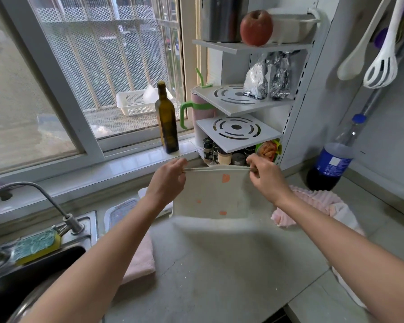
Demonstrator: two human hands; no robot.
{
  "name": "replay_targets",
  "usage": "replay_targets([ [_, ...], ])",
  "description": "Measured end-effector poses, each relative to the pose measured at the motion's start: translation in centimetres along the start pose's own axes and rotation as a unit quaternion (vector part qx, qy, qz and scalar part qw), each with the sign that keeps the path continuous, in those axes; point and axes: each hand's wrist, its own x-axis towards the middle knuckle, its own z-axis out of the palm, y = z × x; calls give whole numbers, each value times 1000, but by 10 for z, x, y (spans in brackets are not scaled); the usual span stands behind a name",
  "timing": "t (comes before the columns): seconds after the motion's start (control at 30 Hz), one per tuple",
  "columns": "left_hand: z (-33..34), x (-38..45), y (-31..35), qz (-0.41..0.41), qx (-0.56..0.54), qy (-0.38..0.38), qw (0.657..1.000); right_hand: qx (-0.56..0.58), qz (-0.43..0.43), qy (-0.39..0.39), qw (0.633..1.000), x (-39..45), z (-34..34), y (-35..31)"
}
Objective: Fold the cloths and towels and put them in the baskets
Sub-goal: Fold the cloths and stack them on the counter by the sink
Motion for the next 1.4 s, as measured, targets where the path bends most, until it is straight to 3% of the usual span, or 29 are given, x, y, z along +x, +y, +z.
replay_targets([
  [0.1,-2,-10,4,99,39,16,994,-68,-74,20,995,-11,-8,6],
  [0.17,8,-30,0,138,56,-20,989,-126,-133,-37,982,-31,-2,13],
  [0.23,27,-57,-2,147,65,-98,982,-160,-162,-133,965,-59,14,19],
  [0.3,50,-83,0,98,91,-220,966,-179,-165,-227,943,-87,35,22],
  [0.37,71,-111,6,40,133,-346,928,-200,-177,-301,915,-116,58,22],
  [0.5,90,-155,18,42,198,-451,869,-222,-152,-452,850,-161,88,15],
  [0.63,94,-176,13,45,225,-460,858,-253,-149,-486,823,-175,92,11],
  [0.73,93,-180,14,61,243,-469,847,-283,-195,-490,801,-174,91,12],
  [0.83,94,-184,15,93,238,-449,856,-316,-196,-441,817,-174,96,13],
  [0.97,104,-188,12,190,201,-373,886,-212,-184,-409,868,-182,115,0],
  [1.13,118,-189,20,87,88,-464,877,-118,-45,-431,893,-191,124,-5],
  [1.27,112,-190,11,97,50,-470,876,-101,-64,-452,884,-188,116,3],
  [1.4,114,-190,11,151,45,-527,835,-92,-126,-494,856,-184,110,8],
])
